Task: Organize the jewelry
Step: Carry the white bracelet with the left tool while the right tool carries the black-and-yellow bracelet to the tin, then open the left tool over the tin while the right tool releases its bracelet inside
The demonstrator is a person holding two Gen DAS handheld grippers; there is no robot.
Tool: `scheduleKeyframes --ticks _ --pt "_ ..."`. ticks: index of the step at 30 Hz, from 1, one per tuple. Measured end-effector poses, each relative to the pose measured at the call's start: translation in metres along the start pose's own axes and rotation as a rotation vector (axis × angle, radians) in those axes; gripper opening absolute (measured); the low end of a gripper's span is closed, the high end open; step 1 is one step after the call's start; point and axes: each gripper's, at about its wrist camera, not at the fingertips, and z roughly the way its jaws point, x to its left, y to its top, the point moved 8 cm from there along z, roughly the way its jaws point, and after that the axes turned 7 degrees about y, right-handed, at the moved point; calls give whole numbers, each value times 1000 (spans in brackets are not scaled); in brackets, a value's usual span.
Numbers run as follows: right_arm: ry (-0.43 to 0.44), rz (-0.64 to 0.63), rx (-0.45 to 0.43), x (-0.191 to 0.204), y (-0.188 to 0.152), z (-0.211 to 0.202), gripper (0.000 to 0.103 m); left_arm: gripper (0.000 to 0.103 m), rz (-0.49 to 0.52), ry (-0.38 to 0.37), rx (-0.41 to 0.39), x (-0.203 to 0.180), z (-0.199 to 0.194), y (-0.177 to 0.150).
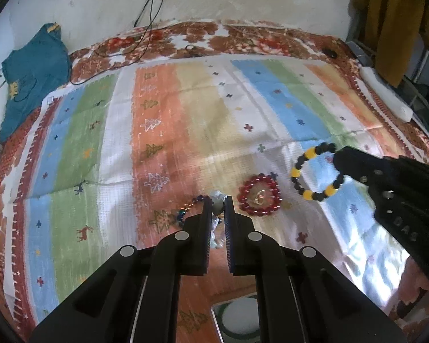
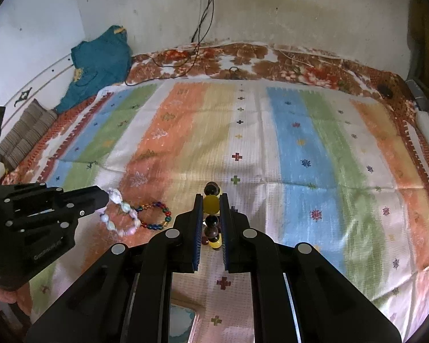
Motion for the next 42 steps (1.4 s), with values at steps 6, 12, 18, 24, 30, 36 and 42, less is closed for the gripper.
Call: scheduleKeyframes --ticks 6,12,18,24,30,36,42 --pt "15 -10 -15 6 -5 -14 12 8 3 -29 -60 -12 -30 1" --pt "33 -17 -34 14 -11 -31 12 8 -10 -46 -71 -11 -46 -7" --pt "57 -25 -43 20 -20 -46 12 8 -21 -70 -89 -12 -64 -16" --pt "89 -30 -51 29 -29 -62 12 8 -8 -88 -109 -19 -81 -26" --pt "98 -25 -61 32 -39 -81 12 8 1 -101 -119 -27 -95 -40" --pt "124 -47 -57 41 -49 -91 12 8 8 -108 -135 -32 -108 -51" --pt "143 -64 -47 49 -61 -97 12 8 7 -113 -145 -35 -120 -63"
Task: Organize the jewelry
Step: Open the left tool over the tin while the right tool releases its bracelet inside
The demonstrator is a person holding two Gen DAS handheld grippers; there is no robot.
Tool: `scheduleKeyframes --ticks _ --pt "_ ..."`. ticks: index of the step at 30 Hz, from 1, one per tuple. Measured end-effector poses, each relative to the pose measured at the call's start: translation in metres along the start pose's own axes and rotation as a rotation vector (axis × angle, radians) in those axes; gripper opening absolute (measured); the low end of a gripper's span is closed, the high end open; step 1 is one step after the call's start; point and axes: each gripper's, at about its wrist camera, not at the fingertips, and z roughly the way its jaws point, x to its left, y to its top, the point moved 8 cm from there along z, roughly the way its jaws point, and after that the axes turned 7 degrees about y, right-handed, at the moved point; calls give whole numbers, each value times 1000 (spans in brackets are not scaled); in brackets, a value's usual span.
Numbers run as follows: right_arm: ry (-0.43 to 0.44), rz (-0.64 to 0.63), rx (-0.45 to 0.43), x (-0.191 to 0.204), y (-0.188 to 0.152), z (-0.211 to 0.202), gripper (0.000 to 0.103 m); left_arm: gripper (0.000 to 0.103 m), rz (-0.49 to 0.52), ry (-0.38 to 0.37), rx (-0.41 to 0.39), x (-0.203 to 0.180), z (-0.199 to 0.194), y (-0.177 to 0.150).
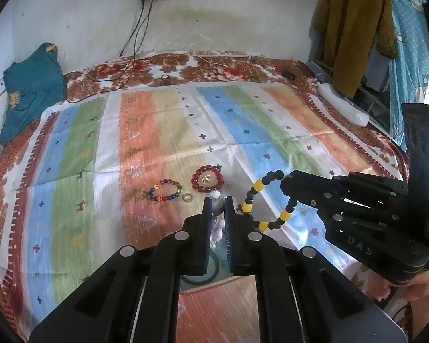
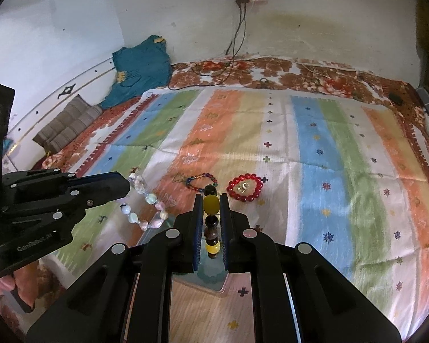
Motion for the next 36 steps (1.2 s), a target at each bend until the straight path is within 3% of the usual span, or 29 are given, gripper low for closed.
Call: scheduleKeyframes --ticks 9,11,12,13,17,21,36 --pt "-12 -3 51 1 -17 1 12 9 -27 23 34 5 0 -14" --pt "-44 18 64 -7 -20 2 19 19 -50 49 47 11 4 -17" --pt "-46 31 67 -11 -20 2 29 21 -55 56 48 14 4 -17" --pt "-43 45 71 -14 -21 2 32 21 -59 61 47 16 3 -17" --pt "-58 59 82 -21 -21 5 34 24 -87 62 51 24 4 -17" --pt "-64 65 94 -25 -21 9 39 34 -98 72 59 29 6 -17" --pt "-90 98 100 -40 -14 19 56 58 -141 119 107 50 26 -20"
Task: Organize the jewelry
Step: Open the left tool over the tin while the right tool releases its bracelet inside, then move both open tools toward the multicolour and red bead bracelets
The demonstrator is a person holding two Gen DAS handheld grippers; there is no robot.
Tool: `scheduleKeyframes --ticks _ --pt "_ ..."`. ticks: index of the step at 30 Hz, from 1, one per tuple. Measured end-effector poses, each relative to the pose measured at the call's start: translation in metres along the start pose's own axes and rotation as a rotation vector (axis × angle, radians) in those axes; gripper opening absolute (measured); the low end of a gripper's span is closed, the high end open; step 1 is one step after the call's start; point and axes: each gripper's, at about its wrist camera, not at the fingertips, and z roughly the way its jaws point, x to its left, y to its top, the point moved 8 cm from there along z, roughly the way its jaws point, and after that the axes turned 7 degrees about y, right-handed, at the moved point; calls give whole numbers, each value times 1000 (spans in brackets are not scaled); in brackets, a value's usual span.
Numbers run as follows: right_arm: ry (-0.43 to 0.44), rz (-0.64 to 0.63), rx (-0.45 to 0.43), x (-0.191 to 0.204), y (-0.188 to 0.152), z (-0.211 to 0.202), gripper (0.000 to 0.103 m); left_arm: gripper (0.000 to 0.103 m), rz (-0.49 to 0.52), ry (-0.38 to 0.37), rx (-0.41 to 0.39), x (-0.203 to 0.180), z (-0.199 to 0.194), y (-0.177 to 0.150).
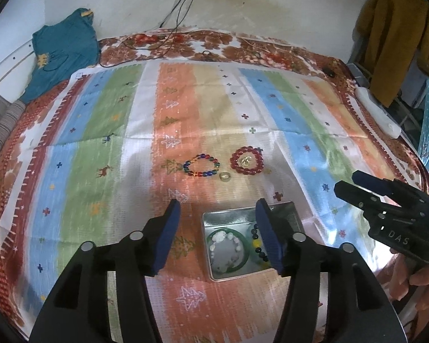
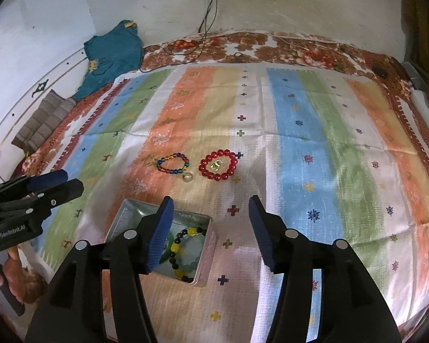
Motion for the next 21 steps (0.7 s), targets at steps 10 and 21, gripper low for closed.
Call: scheduleKeyframes --ticks 10,21 --pt "-17 19 15 -9 9 12 64 68 -2 37 24 5 18 7" --pt "-3 41 21 -13 19 22 70 73 27 87 44 14 42 19"
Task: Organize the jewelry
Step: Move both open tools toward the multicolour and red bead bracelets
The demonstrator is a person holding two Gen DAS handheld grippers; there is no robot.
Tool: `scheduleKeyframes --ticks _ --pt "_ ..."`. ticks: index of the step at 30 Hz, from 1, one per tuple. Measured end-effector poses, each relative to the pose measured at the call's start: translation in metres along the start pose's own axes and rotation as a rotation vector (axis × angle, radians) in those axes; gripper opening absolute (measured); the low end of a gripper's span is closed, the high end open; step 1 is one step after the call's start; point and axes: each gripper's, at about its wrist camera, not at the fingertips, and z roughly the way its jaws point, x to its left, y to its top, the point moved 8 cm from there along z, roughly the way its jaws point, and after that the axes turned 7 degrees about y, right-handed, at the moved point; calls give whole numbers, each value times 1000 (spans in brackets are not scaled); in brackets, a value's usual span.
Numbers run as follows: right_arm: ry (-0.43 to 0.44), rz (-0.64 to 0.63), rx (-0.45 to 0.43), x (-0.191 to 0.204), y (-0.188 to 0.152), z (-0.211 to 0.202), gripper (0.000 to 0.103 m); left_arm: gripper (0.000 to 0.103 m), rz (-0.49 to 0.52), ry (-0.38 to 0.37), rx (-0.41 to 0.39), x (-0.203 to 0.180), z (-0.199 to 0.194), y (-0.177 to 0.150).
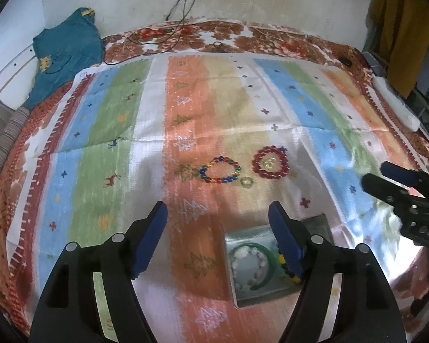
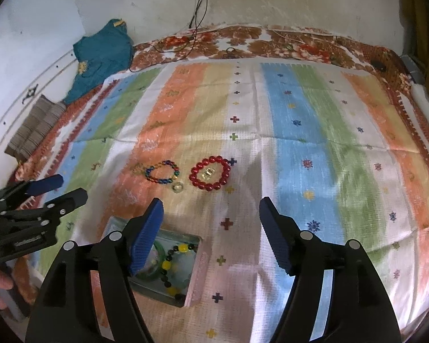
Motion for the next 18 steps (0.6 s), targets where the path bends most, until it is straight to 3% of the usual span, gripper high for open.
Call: scheduleKeyframes --ticks 3,18 --pt "27 19 13 -1 3 5 73 73 -15 1 16 9 7 4" --pt "-37 -29 92 -9 9 46 73 76 8 33 78 9 53 14"
